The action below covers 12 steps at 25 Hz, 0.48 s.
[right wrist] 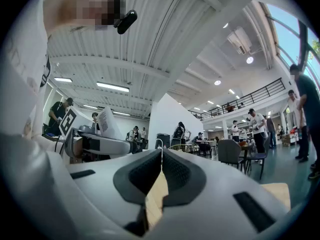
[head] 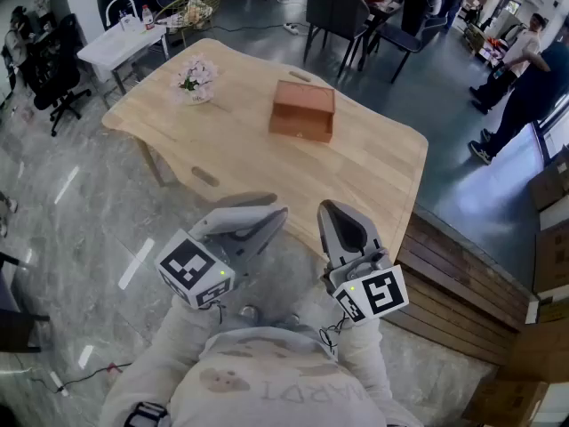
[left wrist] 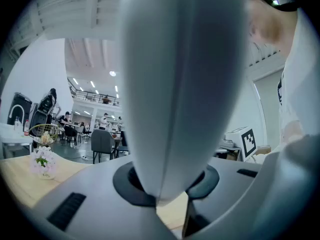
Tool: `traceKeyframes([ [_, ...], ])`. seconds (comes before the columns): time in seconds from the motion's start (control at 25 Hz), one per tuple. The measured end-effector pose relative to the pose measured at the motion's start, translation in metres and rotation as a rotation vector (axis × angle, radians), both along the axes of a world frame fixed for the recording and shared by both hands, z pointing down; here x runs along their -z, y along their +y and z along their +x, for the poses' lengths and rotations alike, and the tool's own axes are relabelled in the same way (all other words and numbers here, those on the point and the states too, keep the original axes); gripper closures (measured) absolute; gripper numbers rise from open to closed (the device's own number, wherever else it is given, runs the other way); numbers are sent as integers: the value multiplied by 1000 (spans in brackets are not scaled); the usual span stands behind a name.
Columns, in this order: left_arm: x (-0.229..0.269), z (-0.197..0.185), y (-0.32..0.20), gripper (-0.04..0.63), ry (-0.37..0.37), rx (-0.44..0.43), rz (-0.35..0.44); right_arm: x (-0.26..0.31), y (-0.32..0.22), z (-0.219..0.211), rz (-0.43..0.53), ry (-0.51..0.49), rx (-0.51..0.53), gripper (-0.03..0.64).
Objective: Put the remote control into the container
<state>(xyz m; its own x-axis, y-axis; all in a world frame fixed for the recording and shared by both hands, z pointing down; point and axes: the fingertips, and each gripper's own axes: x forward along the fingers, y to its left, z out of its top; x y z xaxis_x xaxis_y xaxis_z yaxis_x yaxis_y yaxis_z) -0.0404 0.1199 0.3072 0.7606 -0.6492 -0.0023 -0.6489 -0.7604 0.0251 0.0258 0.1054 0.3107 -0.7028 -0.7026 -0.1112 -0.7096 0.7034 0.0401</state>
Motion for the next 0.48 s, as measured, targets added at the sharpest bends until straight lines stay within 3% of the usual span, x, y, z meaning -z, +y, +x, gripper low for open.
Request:
traceKeyframes([
  [0.48, -2, 0, 6, 489, 1, -4, -2, -4, 5, 0, -10, 9, -6, 600],
])
